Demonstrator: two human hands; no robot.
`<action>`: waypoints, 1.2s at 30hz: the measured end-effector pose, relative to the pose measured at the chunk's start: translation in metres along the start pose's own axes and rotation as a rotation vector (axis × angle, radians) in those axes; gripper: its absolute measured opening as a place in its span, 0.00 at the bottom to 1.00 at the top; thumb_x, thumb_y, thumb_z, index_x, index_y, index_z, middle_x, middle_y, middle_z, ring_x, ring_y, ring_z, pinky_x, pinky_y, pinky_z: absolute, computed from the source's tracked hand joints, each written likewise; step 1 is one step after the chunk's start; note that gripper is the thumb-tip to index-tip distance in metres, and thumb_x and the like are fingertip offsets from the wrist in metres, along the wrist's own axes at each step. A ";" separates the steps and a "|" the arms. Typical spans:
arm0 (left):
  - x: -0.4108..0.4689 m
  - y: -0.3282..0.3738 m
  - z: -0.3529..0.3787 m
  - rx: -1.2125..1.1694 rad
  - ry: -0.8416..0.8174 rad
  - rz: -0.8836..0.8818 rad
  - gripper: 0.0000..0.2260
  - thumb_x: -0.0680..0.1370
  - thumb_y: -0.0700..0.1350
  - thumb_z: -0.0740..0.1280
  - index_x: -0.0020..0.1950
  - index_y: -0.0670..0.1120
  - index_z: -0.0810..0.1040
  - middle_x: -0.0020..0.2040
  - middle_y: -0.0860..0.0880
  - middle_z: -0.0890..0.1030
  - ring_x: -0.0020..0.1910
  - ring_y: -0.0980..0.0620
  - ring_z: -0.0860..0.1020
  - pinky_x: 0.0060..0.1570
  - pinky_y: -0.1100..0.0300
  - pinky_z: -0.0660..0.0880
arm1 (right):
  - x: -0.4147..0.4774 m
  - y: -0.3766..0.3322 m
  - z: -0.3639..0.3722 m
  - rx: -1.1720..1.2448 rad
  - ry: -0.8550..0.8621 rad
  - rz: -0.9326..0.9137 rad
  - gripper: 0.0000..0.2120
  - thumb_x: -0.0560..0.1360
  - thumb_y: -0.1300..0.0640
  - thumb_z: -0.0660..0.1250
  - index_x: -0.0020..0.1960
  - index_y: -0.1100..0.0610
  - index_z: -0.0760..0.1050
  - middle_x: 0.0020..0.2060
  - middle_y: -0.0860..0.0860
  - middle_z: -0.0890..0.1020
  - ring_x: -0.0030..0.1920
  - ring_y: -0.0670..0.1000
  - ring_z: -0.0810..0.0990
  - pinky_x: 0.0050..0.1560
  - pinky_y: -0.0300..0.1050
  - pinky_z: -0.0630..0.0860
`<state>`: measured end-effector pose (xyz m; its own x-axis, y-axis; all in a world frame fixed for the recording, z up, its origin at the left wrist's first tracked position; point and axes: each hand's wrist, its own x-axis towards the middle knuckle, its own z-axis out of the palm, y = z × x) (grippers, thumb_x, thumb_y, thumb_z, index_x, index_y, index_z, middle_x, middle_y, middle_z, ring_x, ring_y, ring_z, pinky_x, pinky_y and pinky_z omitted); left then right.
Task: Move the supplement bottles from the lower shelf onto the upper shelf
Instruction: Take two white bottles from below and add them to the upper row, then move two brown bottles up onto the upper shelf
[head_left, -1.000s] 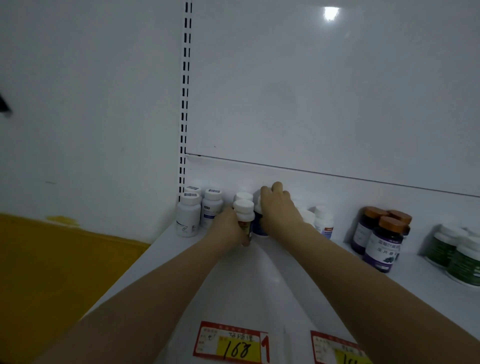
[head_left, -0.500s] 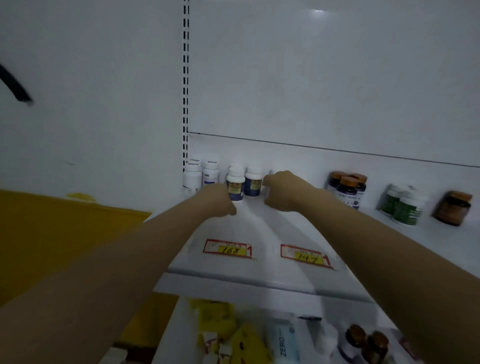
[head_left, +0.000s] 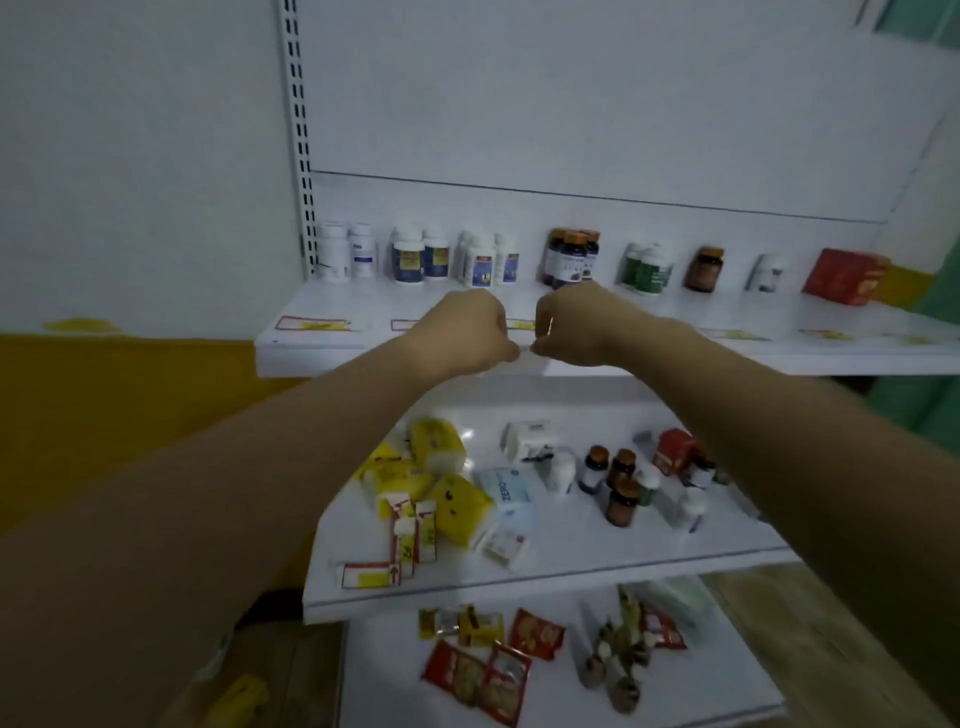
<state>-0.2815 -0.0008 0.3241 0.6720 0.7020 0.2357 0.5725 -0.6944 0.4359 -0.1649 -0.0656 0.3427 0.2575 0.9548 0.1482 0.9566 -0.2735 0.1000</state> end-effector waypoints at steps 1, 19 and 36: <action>-0.009 0.007 0.007 -0.008 -0.044 0.004 0.13 0.75 0.48 0.69 0.53 0.39 0.81 0.52 0.42 0.82 0.48 0.47 0.77 0.43 0.60 0.71 | -0.013 0.003 0.002 0.006 -0.034 0.025 0.15 0.78 0.52 0.62 0.59 0.61 0.76 0.55 0.58 0.79 0.56 0.57 0.77 0.50 0.45 0.72; 0.010 0.072 0.197 -0.006 -0.466 -0.063 0.14 0.75 0.47 0.68 0.57 0.41 0.77 0.57 0.44 0.79 0.52 0.47 0.76 0.46 0.60 0.69 | -0.089 0.176 0.128 0.140 -0.311 0.270 0.16 0.76 0.54 0.64 0.62 0.59 0.73 0.56 0.57 0.79 0.52 0.56 0.76 0.48 0.46 0.73; 0.121 0.101 0.381 -0.184 -0.459 -0.417 0.19 0.79 0.45 0.63 0.68 0.38 0.69 0.67 0.39 0.72 0.61 0.45 0.73 0.54 0.59 0.69 | 0.023 0.350 0.291 0.297 -0.506 0.130 0.22 0.78 0.55 0.62 0.71 0.55 0.65 0.67 0.57 0.72 0.64 0.57 0.74 0.63 0.49 0.73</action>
<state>0.0372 -0.0463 0.0656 0.5668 0.7396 -0.3629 0.7661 -0.3111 0.5624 0.2150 -0.1054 0.0948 0.3384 0.8720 -0.3537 0.8911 -0.4177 -0.1772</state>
